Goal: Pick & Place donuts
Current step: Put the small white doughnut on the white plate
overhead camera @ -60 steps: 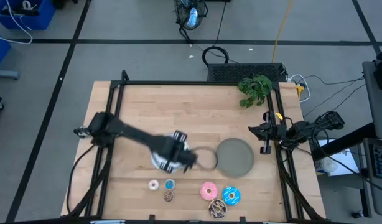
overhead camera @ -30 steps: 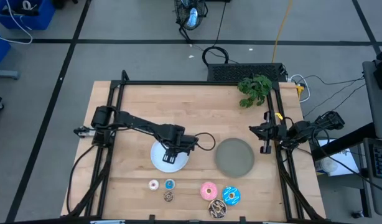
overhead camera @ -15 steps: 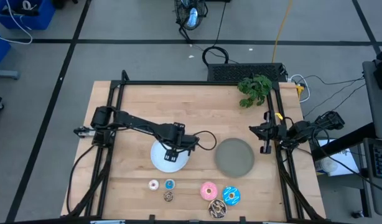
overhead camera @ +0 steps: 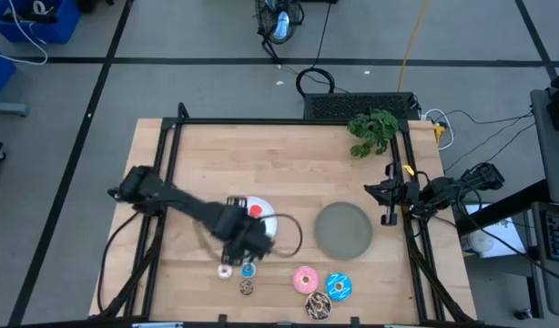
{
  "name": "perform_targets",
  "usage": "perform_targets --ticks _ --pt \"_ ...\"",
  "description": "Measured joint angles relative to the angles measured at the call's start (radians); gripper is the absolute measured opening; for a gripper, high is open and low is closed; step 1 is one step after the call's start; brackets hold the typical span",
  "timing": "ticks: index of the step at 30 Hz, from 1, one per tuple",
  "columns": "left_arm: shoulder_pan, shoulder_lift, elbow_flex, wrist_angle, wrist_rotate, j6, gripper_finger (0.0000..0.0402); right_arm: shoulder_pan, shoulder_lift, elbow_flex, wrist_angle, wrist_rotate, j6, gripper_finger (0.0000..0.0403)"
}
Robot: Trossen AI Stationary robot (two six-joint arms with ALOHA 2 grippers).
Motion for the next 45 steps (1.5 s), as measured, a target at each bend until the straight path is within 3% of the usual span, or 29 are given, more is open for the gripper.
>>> perform_targets --ticks 3,7,12,20,32,38,45 --pt "-0.083 -0.027 -0.023 -0.035 -0.031 -0.129 0.0303 0.000 0.000 0.000 0.000 -0.003 0.003 0.0000" --pt "-0.187 -0.064 -0.101 0.015 -0.147 -0.258 0.0265 0.000 0.004 0.000 -0.002 -0.003 0.004 0.0000" --pt "-0.252 -0.057 -0.161 0.056 -0.133 -0.392 0.0219 0.000 0.015 0.000 -0.018 -0.002 0.004 0.0000" --pt "-0.277 -0.052 -0.212 0.202 -0.121 -0.292 0.0165 0.000 0.015 0.000 -0.025 -0.001 0.004 0.0000" --pt "-0.256 -0.053 -0.212 0.213 -0.123 -0.349 0.0123 0.000 0.015 0.000 -0.037 0.001 -0.016 0.0000" --pt "-0.251 -0.053 -0.258 0.248 -0.076 -0.434 0.0150 0.000 0.015 0.000 -0.037 0.001 -0.031 0.0000" --pt "-0.250 -0.053 -0.441 0.392 -0.042 -0.436 0.0264 0.000 0.015 -0.001 -0.037 0.001 -0.022 0.0000"
